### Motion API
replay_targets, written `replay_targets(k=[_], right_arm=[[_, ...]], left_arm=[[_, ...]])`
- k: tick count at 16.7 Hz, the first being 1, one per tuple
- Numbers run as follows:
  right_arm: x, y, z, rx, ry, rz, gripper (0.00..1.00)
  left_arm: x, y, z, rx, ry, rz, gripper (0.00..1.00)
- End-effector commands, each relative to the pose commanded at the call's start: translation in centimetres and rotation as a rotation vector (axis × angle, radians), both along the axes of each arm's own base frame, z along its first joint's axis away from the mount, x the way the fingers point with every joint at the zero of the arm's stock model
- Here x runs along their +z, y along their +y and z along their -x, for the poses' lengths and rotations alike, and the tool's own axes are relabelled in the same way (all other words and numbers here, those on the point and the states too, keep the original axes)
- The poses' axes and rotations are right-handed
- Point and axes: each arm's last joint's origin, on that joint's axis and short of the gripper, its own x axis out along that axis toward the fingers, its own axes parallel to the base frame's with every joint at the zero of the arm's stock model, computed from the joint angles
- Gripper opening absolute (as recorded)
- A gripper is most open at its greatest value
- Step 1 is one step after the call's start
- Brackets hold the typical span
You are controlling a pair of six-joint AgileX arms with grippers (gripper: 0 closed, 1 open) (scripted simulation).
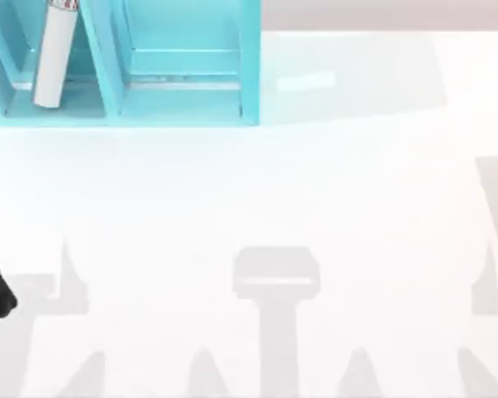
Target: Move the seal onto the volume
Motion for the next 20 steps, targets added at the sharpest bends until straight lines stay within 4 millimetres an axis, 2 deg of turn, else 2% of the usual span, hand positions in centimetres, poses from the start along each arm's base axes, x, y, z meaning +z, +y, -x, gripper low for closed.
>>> replay_targets(k=[4,7,10,13,15,17,20], right_arm=[[0.0,0.0,0.0,0.000,0.000,0.000,1.00],[0.0,0.0,0.0,0.000,0.000,0.000,1.00],[0.0,0.0,0.0,0.000,0.000,0.000,1.00],[0.0,0.0,0.0,0.000,0.000,0.000,1.00],[0.0,0.0,0.0,0.000,0.000,0.000,1.00],[0.0,0.0,0.0,0.000,0.000,0.000,1.00],[0.0,0.0,0.0,0.000,0.000,0.000,1.00]], left_arm=[[0.6,0.0,-0.1,-0.001,-0.015,-0.008,1.00],[2.6,-0.1,-0.7,0.000,-0.050,-0.037,1.00],[4.9,-0.2,-2.6,0.007,-0.061,-0.082,1.00],[6.3,-0.5,-6.2,0.016,-0.028,-0.137,1.00],[6.1,-0.7,-9.4,0.020,0.012,-0.176,1.00],[5.1,-1.1,-12.8,0.020,0.057,-0.217,1.00],[2.0,-1.8,-17.6,0.017,0.117,-0.277,1.00]])
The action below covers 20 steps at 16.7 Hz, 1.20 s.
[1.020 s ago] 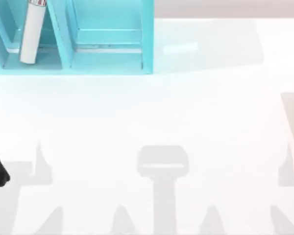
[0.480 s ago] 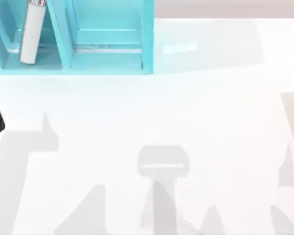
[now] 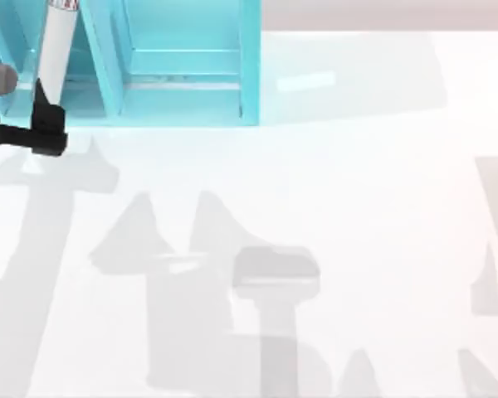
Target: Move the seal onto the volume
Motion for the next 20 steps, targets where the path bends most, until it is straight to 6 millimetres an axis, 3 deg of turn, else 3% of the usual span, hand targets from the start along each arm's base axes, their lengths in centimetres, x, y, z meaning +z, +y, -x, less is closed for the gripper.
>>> replay_targets(k=[4,8,16,20], right_arm=[[0.0,0.0,0.0,0.000,0.000,0.000,1.00],[0.0,0.0,0.0,0.000,0.000,0.000,1.00],[0.0,0.0,0.0,0.000,0.000,0.000,1.00],[0.0,0.0,0.0,0.000,0.000,0.000,1.00]], left_arm=[[-5.0,-0.9,-4.5,-0.002,0.038,-0.067,1.00],[-8.2,-1.5,-6.8,-0.003,0.021,-0.107,1.00],[-9.0,-1.5,-7.4,0.003,0.011,-0.116,1.00],[-9.3,-1.6,-9.8,-0.001,0.007,-0.116,1.00]])
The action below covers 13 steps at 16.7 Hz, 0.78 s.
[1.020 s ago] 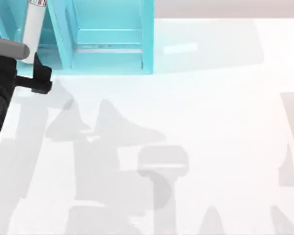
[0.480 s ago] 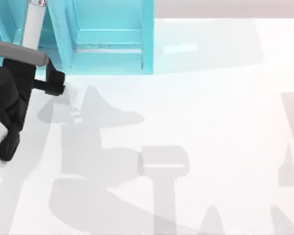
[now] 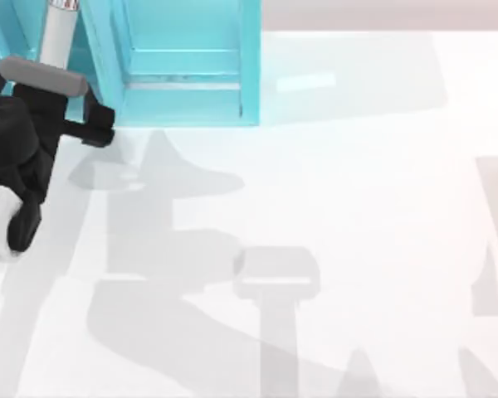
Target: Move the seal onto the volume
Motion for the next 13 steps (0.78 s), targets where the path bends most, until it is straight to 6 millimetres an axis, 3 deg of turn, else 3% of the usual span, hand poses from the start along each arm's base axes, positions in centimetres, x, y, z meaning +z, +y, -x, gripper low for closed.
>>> replay_targets(k=[7,13], right_arm=[[0.0,0.0,0.0,0.000,0.000,0.000,1.00],[0.0,0.0,0.0,0.000,0.000,0.000,1.00]], left_arm=[[-0.7,0.3,-6.7,0.000,-0.002,0.000,1.00],[-0.8,0.3,-7.5,0.000,0.000,0.000,1.00]])
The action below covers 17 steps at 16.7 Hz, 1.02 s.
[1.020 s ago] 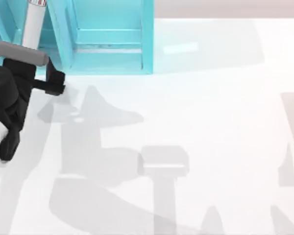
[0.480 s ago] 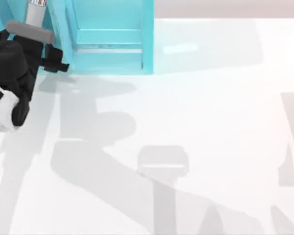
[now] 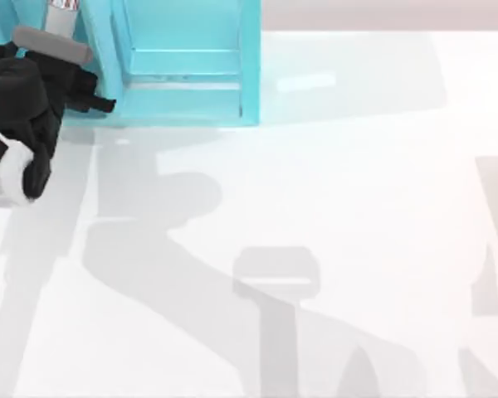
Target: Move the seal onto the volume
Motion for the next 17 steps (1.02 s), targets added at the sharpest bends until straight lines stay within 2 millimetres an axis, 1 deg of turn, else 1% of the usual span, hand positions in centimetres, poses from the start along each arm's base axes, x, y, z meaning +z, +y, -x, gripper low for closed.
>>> replay_targets(k=[13,14,17], right_arm=[[0.00,0.00,0.00,0.000,0.000,0.000,1.00],[0.00,0.00,0.00,0.000,0.000,0.000,1.00],[0.00,0.00,0.00,0.000,0.000,0.000,1.00]], left_arm=[[0.00,0.00,0.00,0.000,0.000,0.000,0.02],[0.00,0.00,0.00,0.000,0.000,0.000,0.00],[0.00,0.00,0.00,0.000,0.000,0.000,0.00]])
